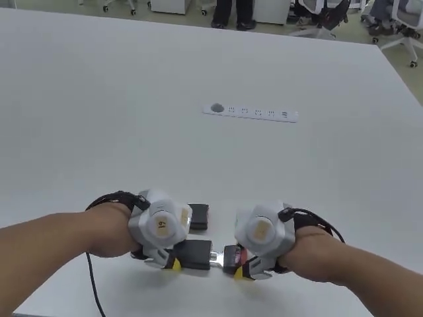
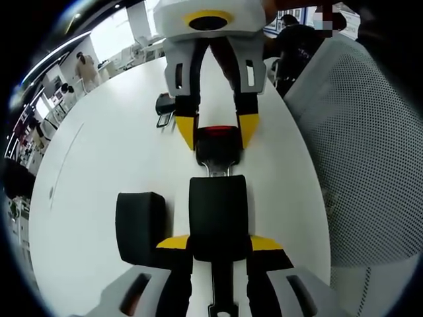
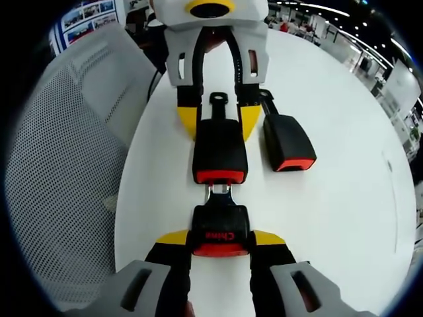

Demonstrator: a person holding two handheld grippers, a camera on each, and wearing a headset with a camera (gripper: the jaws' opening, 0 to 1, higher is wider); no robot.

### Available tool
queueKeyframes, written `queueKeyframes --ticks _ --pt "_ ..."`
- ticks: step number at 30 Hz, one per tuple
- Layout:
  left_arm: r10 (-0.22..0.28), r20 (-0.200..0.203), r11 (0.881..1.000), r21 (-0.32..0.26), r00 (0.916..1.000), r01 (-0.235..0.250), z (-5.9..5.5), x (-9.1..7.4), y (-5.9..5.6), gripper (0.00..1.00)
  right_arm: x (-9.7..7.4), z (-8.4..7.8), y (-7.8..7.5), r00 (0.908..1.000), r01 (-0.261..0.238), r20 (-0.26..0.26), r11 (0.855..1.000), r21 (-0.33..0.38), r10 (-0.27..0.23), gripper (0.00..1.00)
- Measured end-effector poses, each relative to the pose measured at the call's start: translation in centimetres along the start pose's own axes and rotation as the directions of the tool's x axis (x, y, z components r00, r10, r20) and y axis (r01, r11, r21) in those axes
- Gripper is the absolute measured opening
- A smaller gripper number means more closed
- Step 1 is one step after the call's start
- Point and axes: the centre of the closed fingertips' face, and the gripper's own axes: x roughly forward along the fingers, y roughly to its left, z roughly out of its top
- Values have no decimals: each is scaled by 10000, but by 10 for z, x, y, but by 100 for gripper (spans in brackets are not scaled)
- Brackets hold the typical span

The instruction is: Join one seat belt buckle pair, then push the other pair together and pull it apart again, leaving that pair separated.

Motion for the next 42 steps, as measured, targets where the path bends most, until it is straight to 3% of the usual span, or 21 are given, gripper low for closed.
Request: queueKeyframes --ticks 5,14,15,17,19,20,21,23,24,26,29,42 --pt "-121 -124 9999 -5 9998 121 0 1 1 31 2 3 -3 10000 78 -15 9999 -107 -78 29" --pt "-24 97 9993 -379 10000 28 -1 1 -2 31 5 10 -5 9994 258 209 9996 78 -260 29" --pt "-30 89 9993 -360 10000 34 0 1 -2 31 6 15 -5 9987 251 438 9995 182 -259 29" --pt "-55 72 9994 -344 10000 58 -1 1 -2 31 9 20 -2 9991 305 289 9995 -39 -303 29" --pt "-114 -33 9992 -396 9999 113 -3 0 -3 31 11 24 1 9993 -19 366 9999 -148 24 29" --pt "-92 55 9992 -401 9999 94 -2 0 -4 31 14 20 -5 9997 126 194 9993 -358 -119 29" --pt "-84 49 9992 -399 10000 86 -1 0 -4 31 17 21 -5 9994 193 301 9998 -38 -192 29" --pt "-87 61 9991 -406 9999 89 -1 0 -4 31 15 19 -4 9992 212 341 9998 -69 -210 29" --pt "-94 54 9991 -401 9999 97 -1 0 -4 31 6 18 -2 9987 388 321 9989 266 -396 29" --pt "-113 33 9992 -395 9999 114 0 0 -5 31 4 21 1 9992 224 324 9997 -109 -220 29" --pt "-117 11 9991 -396 9999 118 0 0 -4 31 13 18 -3 9992 201 346 9998 95 -204 29" --pt "-126 -92 9986 -509 9999 121 -3 0 -2 32 10 20 1 9984 307 481 9995 82 -311 30"
